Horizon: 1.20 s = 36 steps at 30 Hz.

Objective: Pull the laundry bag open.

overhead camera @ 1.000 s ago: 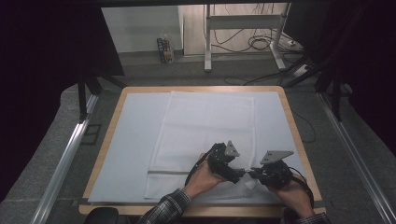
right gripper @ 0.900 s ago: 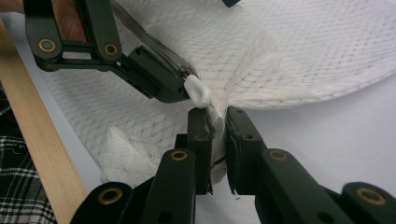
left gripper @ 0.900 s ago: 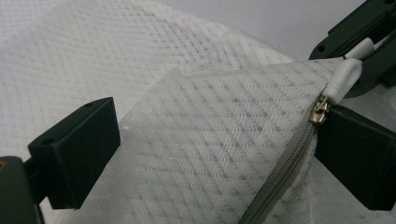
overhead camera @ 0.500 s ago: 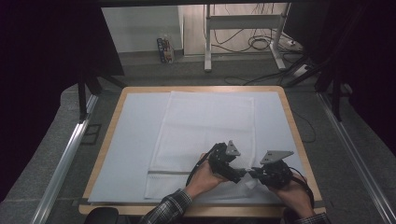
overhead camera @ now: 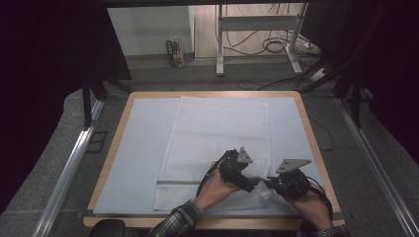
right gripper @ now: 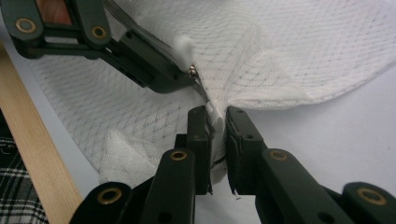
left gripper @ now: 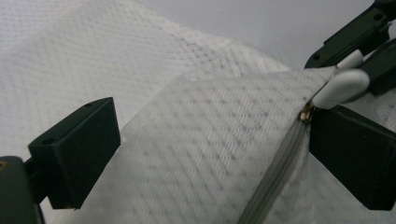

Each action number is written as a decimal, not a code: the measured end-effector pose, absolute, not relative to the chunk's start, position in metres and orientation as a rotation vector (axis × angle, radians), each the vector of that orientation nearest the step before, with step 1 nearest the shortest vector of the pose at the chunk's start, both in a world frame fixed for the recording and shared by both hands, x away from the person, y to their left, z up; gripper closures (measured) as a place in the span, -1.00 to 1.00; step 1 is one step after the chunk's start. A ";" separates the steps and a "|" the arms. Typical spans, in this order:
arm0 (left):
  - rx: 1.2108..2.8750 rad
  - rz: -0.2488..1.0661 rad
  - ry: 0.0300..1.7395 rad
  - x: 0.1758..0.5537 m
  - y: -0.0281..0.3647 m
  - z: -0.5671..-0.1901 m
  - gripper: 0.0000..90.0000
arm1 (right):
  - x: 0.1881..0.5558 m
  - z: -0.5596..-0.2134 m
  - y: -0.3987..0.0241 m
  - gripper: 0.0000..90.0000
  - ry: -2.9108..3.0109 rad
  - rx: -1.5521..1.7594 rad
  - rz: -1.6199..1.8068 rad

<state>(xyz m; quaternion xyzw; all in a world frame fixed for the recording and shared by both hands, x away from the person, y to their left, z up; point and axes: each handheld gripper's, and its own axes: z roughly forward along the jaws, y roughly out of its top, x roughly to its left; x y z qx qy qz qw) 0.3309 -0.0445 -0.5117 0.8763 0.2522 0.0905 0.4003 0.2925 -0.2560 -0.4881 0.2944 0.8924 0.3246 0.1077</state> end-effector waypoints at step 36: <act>2.197 -0.079 0.469 0.305 -0.023 -0.504 0.50 | 0.292 -0.485 -0.260 0.77 2.586 0.864 0.991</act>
